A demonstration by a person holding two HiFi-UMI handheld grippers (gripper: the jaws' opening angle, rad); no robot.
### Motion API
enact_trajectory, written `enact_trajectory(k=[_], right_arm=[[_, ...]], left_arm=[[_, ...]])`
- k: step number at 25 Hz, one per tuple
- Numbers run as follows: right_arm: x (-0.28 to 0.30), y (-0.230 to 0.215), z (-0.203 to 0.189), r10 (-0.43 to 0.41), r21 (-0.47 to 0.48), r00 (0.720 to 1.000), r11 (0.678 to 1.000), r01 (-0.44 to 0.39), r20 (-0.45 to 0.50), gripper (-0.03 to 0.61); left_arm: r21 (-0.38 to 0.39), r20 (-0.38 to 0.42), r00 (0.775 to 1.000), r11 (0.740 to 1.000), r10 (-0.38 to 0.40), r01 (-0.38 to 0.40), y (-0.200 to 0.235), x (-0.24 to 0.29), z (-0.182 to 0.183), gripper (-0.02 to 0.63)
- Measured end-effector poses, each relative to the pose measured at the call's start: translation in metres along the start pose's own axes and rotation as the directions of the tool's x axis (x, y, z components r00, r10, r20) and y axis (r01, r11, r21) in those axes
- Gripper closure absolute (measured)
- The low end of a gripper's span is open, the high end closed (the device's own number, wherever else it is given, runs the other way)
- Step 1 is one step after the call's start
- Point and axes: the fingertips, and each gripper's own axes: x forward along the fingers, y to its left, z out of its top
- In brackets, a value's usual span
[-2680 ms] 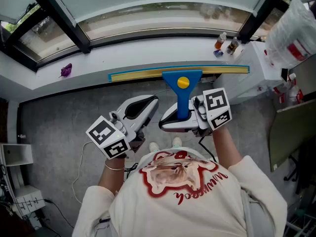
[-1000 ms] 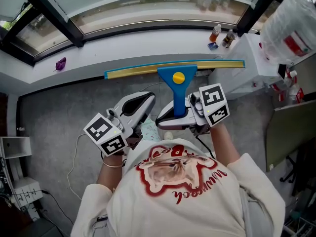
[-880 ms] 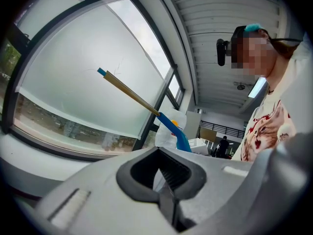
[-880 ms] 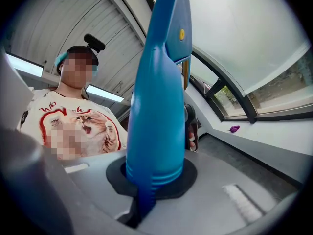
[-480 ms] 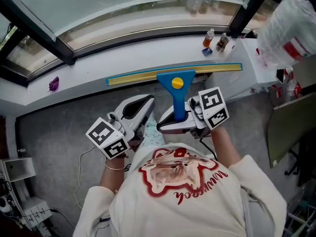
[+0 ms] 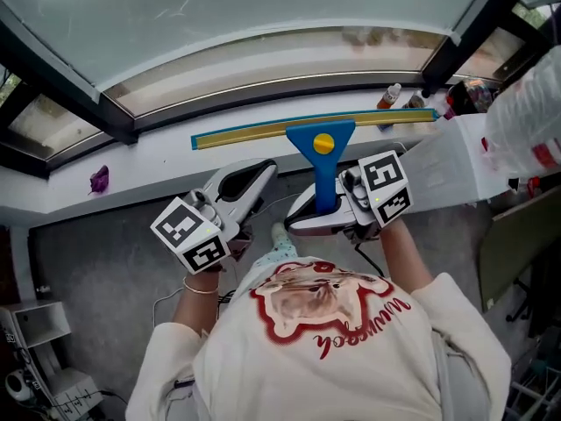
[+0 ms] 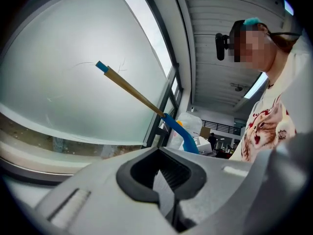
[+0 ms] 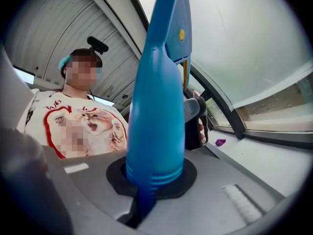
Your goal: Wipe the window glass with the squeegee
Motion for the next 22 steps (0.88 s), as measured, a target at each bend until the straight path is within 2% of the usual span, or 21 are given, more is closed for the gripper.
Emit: enact_trajectory(k=[8,12,22], right_arm=[[0.005,-0.067,0.043,-0.055,0.011,0.998,0.998,0.055,0.014,0.551],[0.001,-0.074,0.044,-0.062,0.035,0.998,0.998,0.061,0.029,0.549],[-0.008,-0.097,0.061,-0.061,0.042,0.997,0.997,0.058,0.056,0.551]], left_arm=[[-0.011,-0.025,0.999,0.999,-0.044,0.044,0.071,0.013,0.022,0.614],[-0.042,-0.029,0.997,0.997,-0.07,0.069,0.075,0.019,0.015,0.614],[-0.041,-0.034,0.999,0.999,-0.037,0.035,0.103,0.021,0.019,0.614]])
